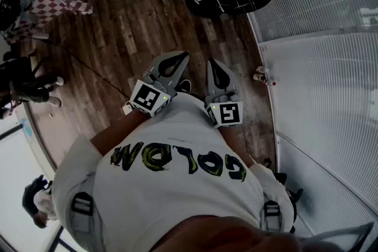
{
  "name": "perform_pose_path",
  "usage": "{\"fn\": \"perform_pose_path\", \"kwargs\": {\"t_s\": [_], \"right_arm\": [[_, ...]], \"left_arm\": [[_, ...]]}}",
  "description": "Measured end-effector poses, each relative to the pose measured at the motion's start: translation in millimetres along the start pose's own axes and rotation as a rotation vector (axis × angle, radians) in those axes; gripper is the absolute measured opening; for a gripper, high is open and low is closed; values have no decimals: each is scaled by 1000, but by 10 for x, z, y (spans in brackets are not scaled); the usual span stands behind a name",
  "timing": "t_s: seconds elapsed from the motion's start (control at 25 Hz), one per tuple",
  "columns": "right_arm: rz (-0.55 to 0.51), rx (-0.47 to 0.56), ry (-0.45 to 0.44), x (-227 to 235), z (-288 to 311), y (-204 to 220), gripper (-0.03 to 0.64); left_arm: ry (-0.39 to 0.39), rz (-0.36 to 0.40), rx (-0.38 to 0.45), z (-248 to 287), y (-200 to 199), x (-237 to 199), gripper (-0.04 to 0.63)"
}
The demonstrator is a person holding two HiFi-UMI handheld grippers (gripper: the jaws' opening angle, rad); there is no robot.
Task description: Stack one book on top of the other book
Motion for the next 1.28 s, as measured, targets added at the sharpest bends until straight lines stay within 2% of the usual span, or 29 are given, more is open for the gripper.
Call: {"fn": "perform_pose_path", "kwargs": {"t_s": [0.52, 0.88, 1.28], "right_arm": [[9, -7, -14, 209, -182, 80, -2], [30, 21, 45, 513, -471, 113, 0], [36, 40, 120, 808, -536, 106, 0]], "left_arm": [[-12, 4, -49, 175, 176, 213, 2], [3, -5, -50, 378, 212, 502, 2], [16, -10, -41, 639, 189, 474, 2]]}}
Point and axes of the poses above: the fingertips, and each gripper's own axes: z forward along the fingers, x to its right, y out of its underside, the point moved 1 cm from there along -z, backward along the fingers, and after that the axes turned 12 degrees about -y, right-handed, at the moved point
